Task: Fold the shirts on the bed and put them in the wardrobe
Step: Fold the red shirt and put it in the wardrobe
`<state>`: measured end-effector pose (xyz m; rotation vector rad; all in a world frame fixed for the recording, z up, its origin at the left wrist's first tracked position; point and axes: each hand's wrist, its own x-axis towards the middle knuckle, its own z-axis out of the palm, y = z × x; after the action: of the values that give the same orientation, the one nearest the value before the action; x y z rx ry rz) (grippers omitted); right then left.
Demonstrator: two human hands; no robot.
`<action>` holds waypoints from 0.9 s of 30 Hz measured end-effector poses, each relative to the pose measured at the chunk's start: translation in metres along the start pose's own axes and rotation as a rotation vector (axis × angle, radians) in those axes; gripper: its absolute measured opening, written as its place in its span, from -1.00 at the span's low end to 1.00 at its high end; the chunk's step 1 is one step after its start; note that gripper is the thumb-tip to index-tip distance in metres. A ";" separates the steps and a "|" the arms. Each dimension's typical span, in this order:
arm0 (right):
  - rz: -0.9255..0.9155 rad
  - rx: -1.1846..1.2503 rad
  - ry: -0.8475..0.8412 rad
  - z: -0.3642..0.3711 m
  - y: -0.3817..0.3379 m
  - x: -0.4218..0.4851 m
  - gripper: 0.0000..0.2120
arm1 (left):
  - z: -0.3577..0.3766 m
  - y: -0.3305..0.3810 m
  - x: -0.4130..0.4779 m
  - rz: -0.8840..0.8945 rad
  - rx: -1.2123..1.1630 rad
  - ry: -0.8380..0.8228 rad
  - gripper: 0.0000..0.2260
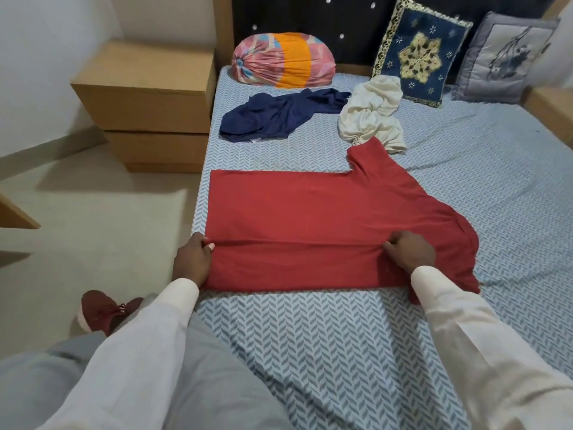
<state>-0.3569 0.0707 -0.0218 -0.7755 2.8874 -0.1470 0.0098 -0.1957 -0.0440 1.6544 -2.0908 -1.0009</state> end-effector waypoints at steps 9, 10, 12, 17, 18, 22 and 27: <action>-0.051 -0.060 0.018 0.008 -0.014 0.031 -0.80 | 0.016 -0.003 0.010 0.034 0.161 0.104 -0.89; -0.056 -0.060 0.010 0.009 -0.014 0.032 -0.80 | 0.017 -0.004 0.009 0.046 0.176 0.122 -0.89; -0.071 -0.050 0.001 0.012 -0.014 0.034 -0.82 | 0.019 -0.006 0.008 0.060 0.210 0.149 -0.88; -0.176 0.033 -0.022 0.020 -0.010 0.032 -0.75 | 0.021 -0.006 0.001 0.062 0.311 0.211 -0.81; -0.205 0.071 0.011 0.019 -0.009 0.027 -0.65 | 0.024 -0.004 -0.002 0.085 0.349 0.253 -0.75; -0.228 0.195 0.336 0.016 0.008 -0.016 -0.45 | 0.056 0.034 -0.022 0.470 0.425 0.225 -0.64; 0.013 0.084 0.182 0.035 0.052 -0.058 -0.34 | 0.122 0.112 -0.060 0.689 0.546 -0.409 -0.42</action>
<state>-0.3270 0.1424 -0.0561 -0.7654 3.0314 -0.3532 -0.1297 -0.0874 -0.0447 0.7718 -3.0901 -0.5886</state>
